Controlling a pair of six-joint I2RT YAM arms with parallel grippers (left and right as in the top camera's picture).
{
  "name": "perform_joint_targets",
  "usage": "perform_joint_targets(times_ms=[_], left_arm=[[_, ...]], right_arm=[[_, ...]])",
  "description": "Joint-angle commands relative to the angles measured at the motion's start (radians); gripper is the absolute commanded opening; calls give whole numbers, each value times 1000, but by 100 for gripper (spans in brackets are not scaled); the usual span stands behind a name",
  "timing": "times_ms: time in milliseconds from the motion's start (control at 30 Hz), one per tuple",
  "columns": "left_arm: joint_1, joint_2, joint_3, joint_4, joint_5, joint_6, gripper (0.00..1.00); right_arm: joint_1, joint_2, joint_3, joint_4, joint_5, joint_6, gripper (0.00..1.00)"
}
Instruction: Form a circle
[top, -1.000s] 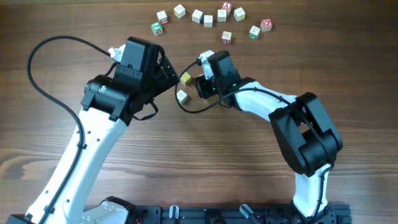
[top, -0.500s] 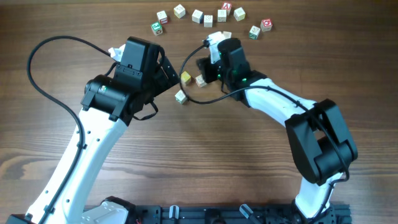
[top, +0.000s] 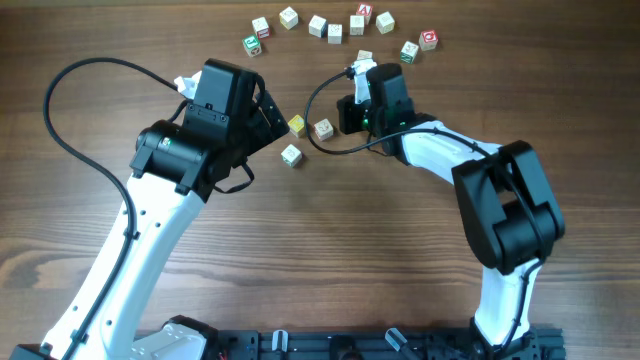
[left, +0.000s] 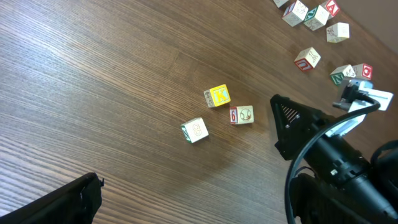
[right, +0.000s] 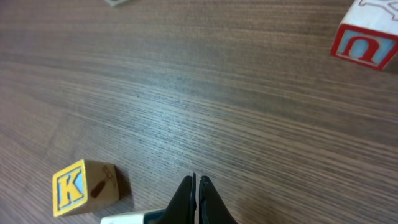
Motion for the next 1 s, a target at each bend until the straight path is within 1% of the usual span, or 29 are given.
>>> perform_joint_targets(times_ms=[0,67,167,367,467,967], left_arm=[[3,2,-3,-1,2,-10,100],[3,2,-3,-1,2,-10,100],[3,2,-3,-1,2,-10,100],[3,2,-3,-1,2,-10,100],[3,2,-3,-1,2,-10,100],[3,2,-3,0,2,-10,100]], right_arm=[[0,62,0,38,-58,29,7],[0,62,0,21,-71,31,4],[3,64,0,-15,-72,38,4],[7,65,0,-16,-84,38,4],[10,65,0,-34,-143,38,4],[13,65,0,-58,-143,61,4]])
